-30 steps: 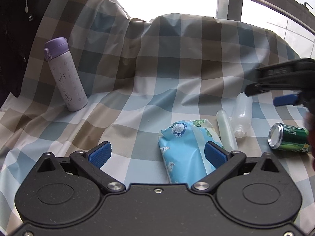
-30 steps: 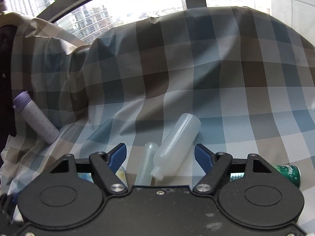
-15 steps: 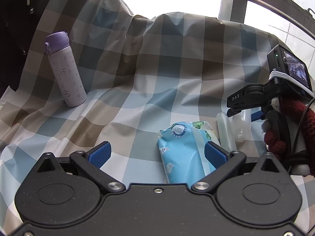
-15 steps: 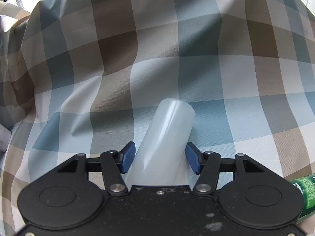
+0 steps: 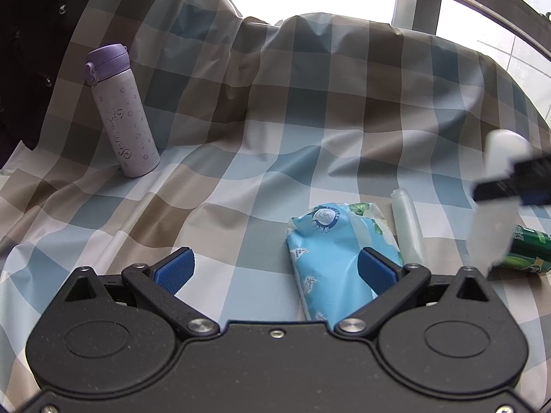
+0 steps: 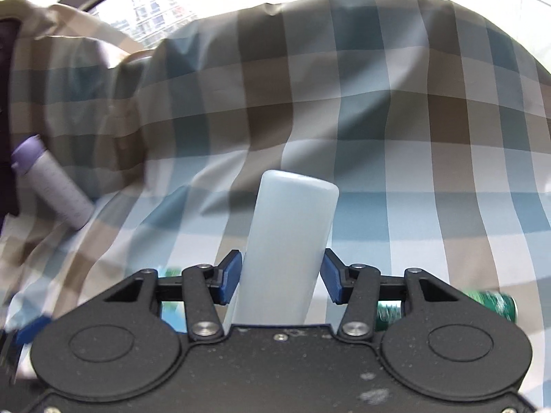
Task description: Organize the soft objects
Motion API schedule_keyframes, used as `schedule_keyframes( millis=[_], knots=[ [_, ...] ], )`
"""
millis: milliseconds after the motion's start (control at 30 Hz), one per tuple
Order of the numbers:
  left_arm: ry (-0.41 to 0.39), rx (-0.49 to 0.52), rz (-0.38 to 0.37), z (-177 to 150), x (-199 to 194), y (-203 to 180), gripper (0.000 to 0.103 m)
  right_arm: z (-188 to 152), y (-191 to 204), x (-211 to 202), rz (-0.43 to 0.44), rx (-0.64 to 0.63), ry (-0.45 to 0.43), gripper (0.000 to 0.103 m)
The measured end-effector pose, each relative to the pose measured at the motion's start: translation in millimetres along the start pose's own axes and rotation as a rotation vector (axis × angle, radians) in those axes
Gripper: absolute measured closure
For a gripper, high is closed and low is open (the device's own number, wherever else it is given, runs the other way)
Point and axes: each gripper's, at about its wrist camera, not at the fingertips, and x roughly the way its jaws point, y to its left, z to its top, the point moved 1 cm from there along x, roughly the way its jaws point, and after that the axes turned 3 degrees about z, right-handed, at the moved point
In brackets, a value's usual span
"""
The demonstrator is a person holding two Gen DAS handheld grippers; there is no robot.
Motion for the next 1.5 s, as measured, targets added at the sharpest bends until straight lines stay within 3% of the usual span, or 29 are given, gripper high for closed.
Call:
schedule_keyframes(
  millis=[200,433,533,733,767,833,900,1067,1200,1333,1500],
  knots=[
    [-0.002,0.006,0.009,-2.3,-0.9,0.3,0.005,-75.0,-23.0,-44.8,0.063,0.06,0.036,0.056],
    [-0.032,0.03,-0.007,-5.7,-5.6,-5.8,0.005,-132.6,-89.3,-57.9,0.169,0.399,-0.006,0.054],
    [-0.057,0.047,-0.018,-7.6,-8.0,-10.2,0.005,-137.3,-104.9,-53.0,0.165,0.472,-0.032,0.047],
    [-0.081,0.072,-0.033,-9.8,-8.4,-18.3,0.005,-142.1,-116.9,-47.5,0.082,0.489,-0.048,0.039],
    [-0.085,0.082,-0.033,-10.8,-8.6,-20.3,0.005,-141.8,-118.0,-47.4,0.084,0.485,-0.048,0.035],
    [-0.089,0.102,-0.029,-14.4,-8.8,-24.6,0.005,-142.4,-116.7,-48.4,0.071,0.473,-0.056,0.017],
    [-0.089,0.132,-0.027,-18.6,-9.2,-29.6,0.004,-142.8,-114.6,-49.0,0.041,0.458,-0.069,0.014],
    [-0.082,0.17,0.015,-19.3,-9.3,-43.7,0.004,-142.3,-109.0,-50.3,0.059,0.442,-0.052,0.014],
    [-0.064,0.228,0.026,-1.0,-7.6,-67.5,0.005,-145.1,-108.0,-50.5,0.032,0.437,-0.03,0.014],
    [-0.066,0.289,0.0,26.2,-4.2,-103.7,0.005,-149.2,-116.1,-52.3,0.055,0.486,-0.005,0.014],
    [0.034,0.305,-0.078,50.1,26.3,-143.3,0.009,-153.1,-124.3,-56.6,0.076,0.526,0.003,0.014]
  ],
)
